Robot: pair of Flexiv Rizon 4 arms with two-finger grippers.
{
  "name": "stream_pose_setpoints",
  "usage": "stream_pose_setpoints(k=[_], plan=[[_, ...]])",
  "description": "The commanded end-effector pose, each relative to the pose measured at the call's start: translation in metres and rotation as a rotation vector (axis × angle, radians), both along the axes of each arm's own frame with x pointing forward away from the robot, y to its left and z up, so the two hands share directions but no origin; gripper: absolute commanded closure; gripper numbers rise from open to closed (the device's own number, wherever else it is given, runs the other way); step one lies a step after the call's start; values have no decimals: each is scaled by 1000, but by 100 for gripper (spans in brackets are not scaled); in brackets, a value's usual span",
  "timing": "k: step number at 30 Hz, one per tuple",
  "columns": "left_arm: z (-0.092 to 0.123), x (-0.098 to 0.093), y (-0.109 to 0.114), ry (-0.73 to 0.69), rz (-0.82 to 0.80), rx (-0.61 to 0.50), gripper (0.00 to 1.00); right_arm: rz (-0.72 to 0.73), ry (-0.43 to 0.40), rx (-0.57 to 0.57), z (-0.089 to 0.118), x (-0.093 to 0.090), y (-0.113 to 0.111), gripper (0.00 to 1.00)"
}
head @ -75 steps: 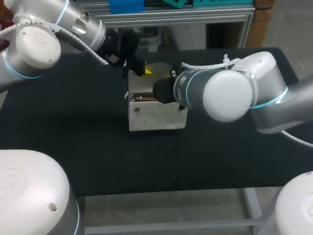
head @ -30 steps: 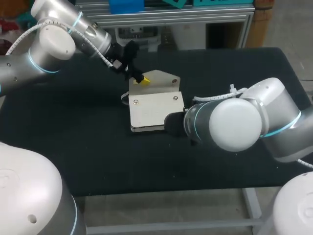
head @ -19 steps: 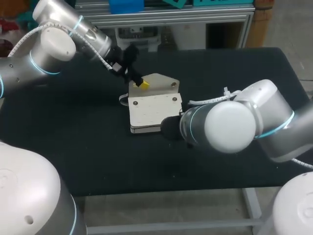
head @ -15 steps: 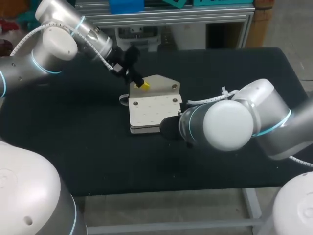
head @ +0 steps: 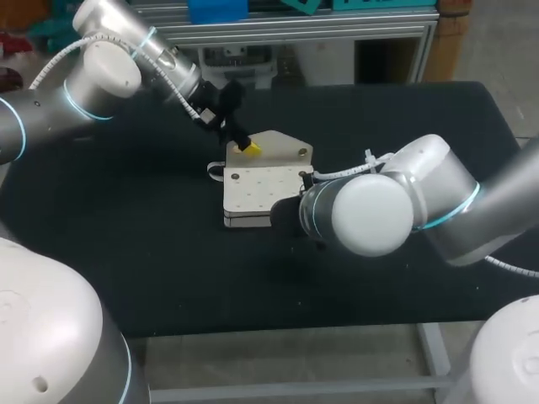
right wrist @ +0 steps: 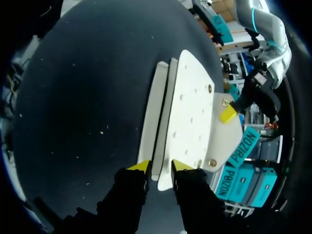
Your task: Pick up the bag, open it, inspect its contents, close it, and place it on the opposite side
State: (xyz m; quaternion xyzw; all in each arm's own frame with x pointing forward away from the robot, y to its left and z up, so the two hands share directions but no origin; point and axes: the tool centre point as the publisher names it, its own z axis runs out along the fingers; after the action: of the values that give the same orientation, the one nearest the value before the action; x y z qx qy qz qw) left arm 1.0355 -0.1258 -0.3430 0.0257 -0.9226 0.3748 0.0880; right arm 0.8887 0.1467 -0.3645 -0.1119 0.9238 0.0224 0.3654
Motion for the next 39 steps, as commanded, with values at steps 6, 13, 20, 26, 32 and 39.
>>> stream_pose_setpoints(k=[6,13,20,26,32,39], plan=[[-12,7,-3,30,-24,2,100,-6,-363,89,-13,10,0,73],[-16,7,-1,36,-27,1,100,-30,-376,96,-12,17,1,80],[-19,5,1,47,-26,1,100,-42,-393,95,-12,21,4,83],[-23,4,4,58,-22,0,100,-64,-419,91,-12,21,6,100],[-25,3,6,64,-18,1,100,-86,-434,82,-14,18,7,100],[-22,-7,4,10,-32,27,100,-86,-434,82,-14,18,7,100]])
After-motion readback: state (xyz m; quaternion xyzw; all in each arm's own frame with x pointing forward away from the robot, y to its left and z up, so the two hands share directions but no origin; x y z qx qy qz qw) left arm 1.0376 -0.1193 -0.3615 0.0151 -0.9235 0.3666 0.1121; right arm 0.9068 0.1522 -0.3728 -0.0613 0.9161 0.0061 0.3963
